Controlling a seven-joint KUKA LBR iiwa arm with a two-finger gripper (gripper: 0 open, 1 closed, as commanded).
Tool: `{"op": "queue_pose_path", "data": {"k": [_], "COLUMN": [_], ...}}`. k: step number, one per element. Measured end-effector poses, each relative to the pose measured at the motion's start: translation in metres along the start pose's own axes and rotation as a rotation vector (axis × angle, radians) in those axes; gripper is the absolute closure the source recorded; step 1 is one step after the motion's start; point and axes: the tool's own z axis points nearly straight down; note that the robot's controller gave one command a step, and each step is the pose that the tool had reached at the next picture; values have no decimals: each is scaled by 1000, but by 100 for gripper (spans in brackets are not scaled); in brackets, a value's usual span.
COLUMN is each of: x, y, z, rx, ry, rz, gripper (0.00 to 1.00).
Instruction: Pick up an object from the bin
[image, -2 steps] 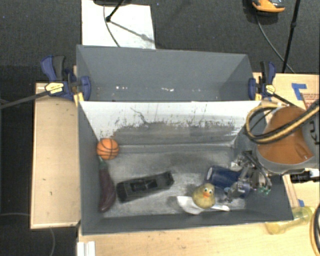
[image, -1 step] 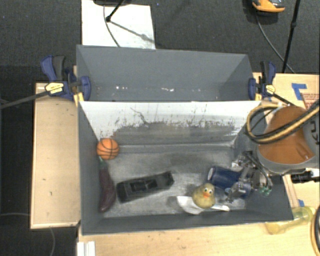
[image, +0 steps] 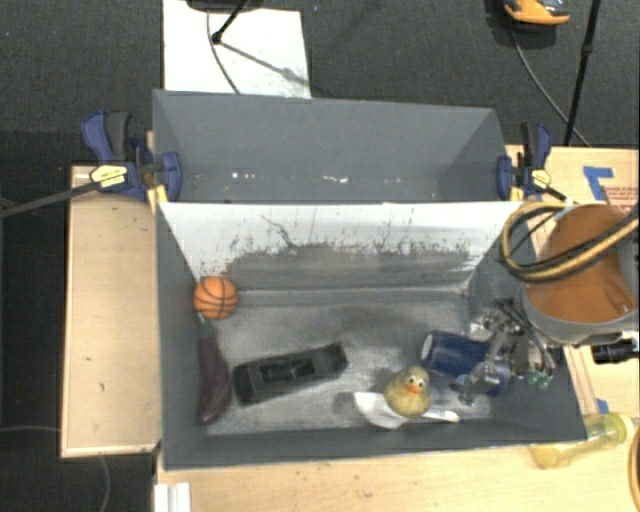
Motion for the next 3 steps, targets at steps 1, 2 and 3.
{"op": "queue_pose_path", "data": {"k": [1,2,3], "x": [-3,-3,-2], "y": [0,0,0], "z": [-19,-26,-30], "rx": [1,1,1], "ry": [-10,-14,-12], "rz": [0,-3,-3], "gripper": [100,100,100]}}
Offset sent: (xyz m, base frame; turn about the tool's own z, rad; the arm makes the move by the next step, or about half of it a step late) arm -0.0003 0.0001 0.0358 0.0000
